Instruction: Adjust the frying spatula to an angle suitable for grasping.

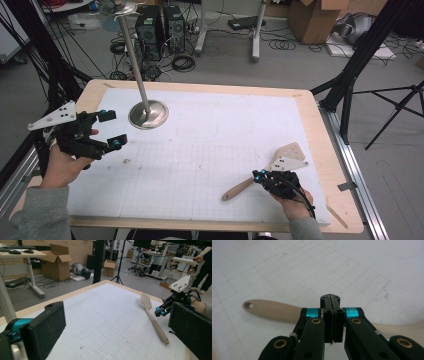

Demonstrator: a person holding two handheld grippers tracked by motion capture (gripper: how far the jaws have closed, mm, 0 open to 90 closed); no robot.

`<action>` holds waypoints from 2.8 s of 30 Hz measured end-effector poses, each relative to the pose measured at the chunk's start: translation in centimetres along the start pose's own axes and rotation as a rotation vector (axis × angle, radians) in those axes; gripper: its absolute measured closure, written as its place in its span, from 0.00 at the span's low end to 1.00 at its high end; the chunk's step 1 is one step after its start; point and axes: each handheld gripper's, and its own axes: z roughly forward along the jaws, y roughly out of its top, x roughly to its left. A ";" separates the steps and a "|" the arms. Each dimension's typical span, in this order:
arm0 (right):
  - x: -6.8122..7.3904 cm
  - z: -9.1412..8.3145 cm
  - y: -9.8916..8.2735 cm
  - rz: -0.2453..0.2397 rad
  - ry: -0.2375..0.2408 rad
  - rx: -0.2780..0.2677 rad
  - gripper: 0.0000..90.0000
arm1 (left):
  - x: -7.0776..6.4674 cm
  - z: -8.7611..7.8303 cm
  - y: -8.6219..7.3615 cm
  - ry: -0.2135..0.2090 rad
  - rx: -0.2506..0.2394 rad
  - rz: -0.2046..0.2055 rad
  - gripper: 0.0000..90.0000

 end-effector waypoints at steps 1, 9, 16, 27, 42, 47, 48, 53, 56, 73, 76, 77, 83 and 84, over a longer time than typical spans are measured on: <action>0.3 0.0 -0.2 -0.005 0.011 0.009 1.00 | 0.0 0.0 0.0 -0.001 -0.001 -0.001 0.02; 1.9 0.8 -0.9 -0.036 0.062 0.086 1.00 | 0.1 0.3 0.2 -0.011 -0.007 -0.002 0.02; 2.5 1.3 -1.1 -0.063 0.080 0.109 1.00 | 0.1 0.4 0.2 -0.011 -0.008 -0.003 0.02; 2.6 2.0 -0.9 -0.039 0.078 0.082 1.00 | 0.0 0.1 0.1 -0.003 -0.005 -0.002 0.02; 2.8 3.3 -0.5 -0.037 0.038 0.012 1.00 | -0.3 -0.3 -0.2 0.013 0.002 -0.003 0.02; 2.7 4.0 -0.1 -0.032 0.029 0.001 1.00 | -0.3 -0.6 -0.2 0.017 0.004 -0.001 0.02; 2.7 4.0 0.0 -0.029 0.027 0.001 1.00 | -0.3 -0.7 -0.2 0.020 0.002 -0.003 0.02; 2.5 4.8 0.7 -0.039 0.022 0.004 1.00 | -0.4 -1.1 -0.4 0.029 0.005 -0.003 0.02; 2.4 5.3 1.1 -0.040 0.012 0.007 1.00 | -0.4 -1.4 -0.4 0.035 0.004 -0.004 0.02; 1.5 7.3 2.7 -0.050 -0.030 0.008 1.00 | -0.6 -2.9 -0.9 0.067 0.008 -0.008 0.02; 1.3 7.6 2.9 -0.050 -0.037 0.009 1.00 | -0.7 -3.1 -0.9 0.073 0.007 -0.008 0.02; 1.3 7.6 2.9 -0.050 -0.037 0.009 1.00 | -0.7 -3.1 -0.9 0.075 0.008 -0.007 0.02; 1.2 7.6 3.3 -0.025 -0.038 0.031 0.99 | -0.7 -3.3 -1.0 0.081 0.011 -0.009 0.02; 1.0 7.2 3.4 -0.017 -0.046 0.010 0.99 | -0.6 -3.3 -1.0 0.080 0.011 -0.008 0.02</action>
